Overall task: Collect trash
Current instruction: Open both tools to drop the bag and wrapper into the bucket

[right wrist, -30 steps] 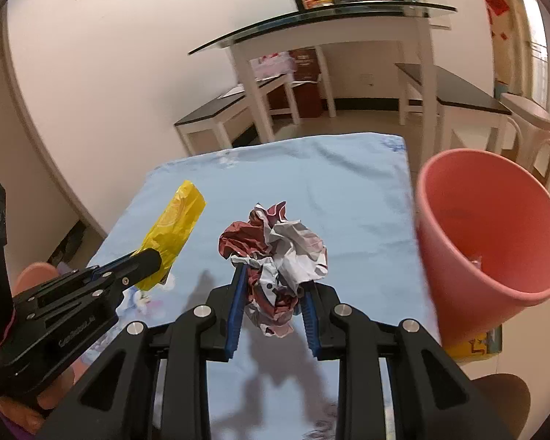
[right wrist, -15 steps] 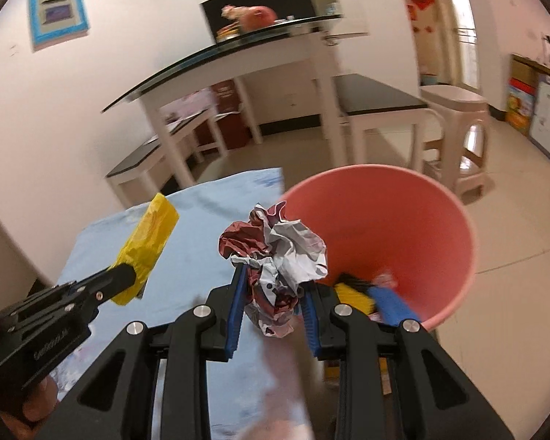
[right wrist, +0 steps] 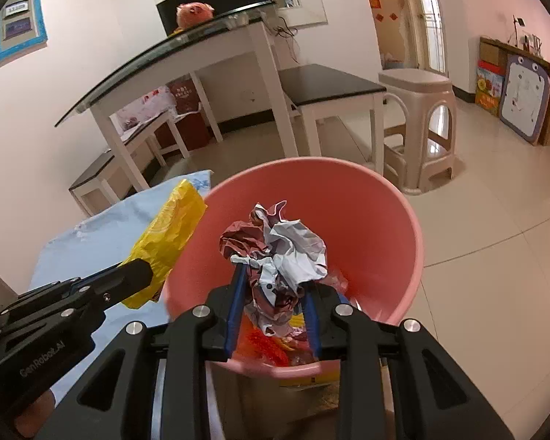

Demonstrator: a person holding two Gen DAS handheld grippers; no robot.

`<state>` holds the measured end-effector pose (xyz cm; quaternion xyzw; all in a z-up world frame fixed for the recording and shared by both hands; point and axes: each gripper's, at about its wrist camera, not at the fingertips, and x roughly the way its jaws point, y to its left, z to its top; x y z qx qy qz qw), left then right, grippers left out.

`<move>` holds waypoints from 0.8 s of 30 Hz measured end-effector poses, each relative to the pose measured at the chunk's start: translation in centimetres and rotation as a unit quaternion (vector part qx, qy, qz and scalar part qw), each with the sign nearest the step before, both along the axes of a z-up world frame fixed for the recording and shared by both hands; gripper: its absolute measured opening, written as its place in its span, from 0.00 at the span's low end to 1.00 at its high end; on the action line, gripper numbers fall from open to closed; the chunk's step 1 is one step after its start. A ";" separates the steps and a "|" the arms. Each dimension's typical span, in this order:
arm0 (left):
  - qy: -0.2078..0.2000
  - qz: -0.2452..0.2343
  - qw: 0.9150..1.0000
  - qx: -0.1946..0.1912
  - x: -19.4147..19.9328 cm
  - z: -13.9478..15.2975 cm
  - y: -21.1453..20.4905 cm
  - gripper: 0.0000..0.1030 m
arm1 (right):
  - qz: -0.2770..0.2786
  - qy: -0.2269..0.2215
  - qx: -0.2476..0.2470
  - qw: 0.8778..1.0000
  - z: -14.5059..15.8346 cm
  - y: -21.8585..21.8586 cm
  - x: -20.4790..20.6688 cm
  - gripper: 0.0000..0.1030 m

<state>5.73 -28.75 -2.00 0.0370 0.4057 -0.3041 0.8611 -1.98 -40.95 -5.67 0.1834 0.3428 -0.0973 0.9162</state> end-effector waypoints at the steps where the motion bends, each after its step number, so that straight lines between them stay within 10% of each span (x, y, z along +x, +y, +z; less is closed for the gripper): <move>1: 0.003 -0.001 1.000 0.001 0.2 -0.2 -0.2 0.10 | -0.001 0.002 0.002 1.000 -0.2 -0.3 0.1 0.28; 24: 0.011 -0.016 1.000 0.011 1.2 -1.6 -1.9 0.37 | -0.013 0.020 0.015 1.000 -2.0 -2.0 1.1 0.41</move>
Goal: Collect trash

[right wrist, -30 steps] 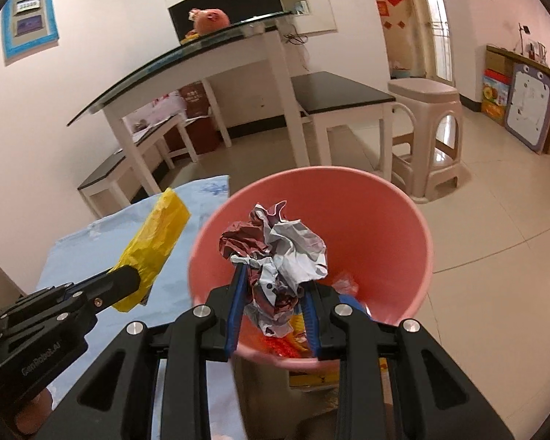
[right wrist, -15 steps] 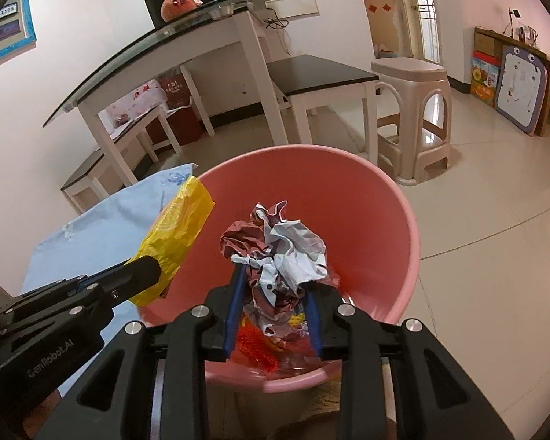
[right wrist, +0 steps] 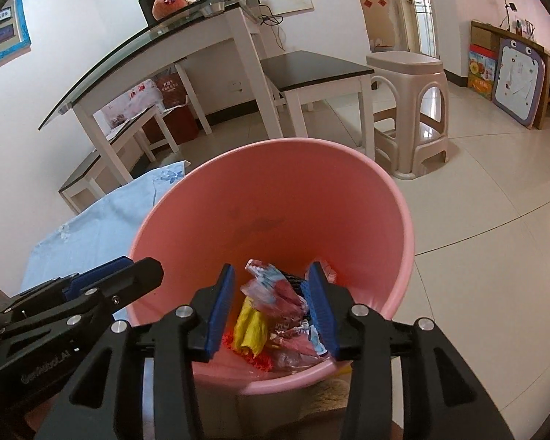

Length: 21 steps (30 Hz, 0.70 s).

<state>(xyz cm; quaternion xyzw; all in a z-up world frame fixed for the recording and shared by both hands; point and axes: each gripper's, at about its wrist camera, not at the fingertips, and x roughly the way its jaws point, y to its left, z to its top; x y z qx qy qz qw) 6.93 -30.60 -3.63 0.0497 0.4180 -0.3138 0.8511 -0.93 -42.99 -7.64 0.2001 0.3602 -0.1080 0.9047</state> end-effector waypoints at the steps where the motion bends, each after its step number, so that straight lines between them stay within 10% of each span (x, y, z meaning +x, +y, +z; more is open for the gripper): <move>1: -0.001 0.000 1.000 0.000 -0.1 0.1 0.1 0.37 | -0.002 0.000 0.000 1.000 0.1 0.0 0.0 0.45; 21: -0.031 0.013 0.999 -0.007 -3.3 2.5 3.3 0.36 | 0.005 -0.017 -0.010 1.000 3.0 2.9 -3.0 0.54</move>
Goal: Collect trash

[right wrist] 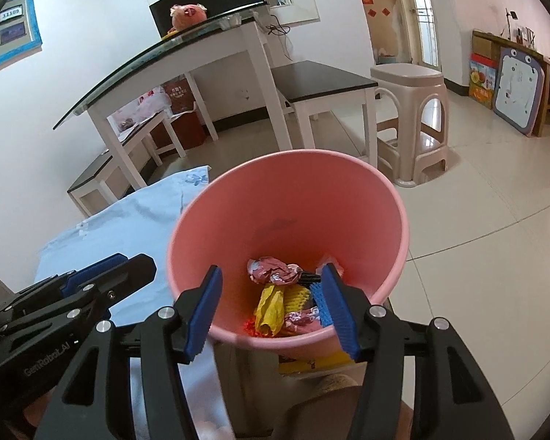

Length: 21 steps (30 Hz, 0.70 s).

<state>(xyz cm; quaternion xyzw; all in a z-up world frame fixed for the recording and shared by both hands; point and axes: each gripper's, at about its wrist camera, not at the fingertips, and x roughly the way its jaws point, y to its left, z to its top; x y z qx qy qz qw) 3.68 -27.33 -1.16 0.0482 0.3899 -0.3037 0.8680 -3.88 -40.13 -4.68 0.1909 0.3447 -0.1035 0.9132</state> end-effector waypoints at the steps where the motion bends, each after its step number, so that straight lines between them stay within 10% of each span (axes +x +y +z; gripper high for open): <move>1: -0.002 0.000 1.000 -0.001 -0.2 0.2 0.3 0.36 | 0.000 -0.001 -0.001 1.000 0.1 0.2 -0.1 0.54; 21: -0.027 0.025 0.999 -0.017 -3.1 2.0 5.7 0.36 | 0.011 -0.024 -0.025 0.999 2.9 4.8 -3.2 0.58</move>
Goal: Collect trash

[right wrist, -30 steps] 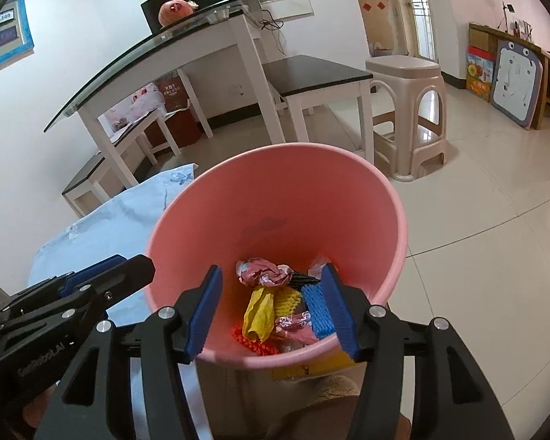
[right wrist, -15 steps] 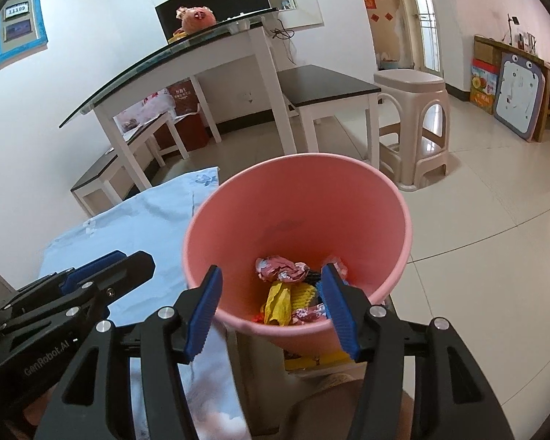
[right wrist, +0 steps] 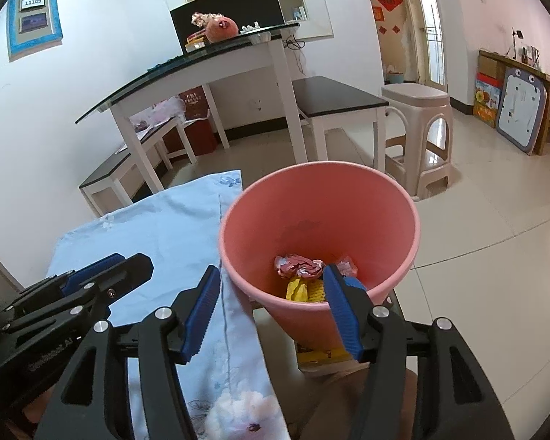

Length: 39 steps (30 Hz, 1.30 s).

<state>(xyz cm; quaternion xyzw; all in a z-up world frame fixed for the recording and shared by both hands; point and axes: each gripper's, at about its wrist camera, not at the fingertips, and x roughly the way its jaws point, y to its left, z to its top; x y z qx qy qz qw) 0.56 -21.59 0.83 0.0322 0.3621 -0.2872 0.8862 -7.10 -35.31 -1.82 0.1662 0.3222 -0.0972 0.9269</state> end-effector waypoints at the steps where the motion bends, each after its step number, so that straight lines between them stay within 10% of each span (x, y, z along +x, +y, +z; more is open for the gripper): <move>1: 0.000 0.001 1.000 0.000 -0.1 0.1 0.2 0.36 | 0.001 -0.002 -0.001 1.000 0.1 0.2 -0.2 0.60; 39: -0.059 0.086 0.995 -0.009 -2.4 1.5 7.5 0.36 | 0.062 -0.073 -0.045 0.994 3.1 8.2 -2.9 0.65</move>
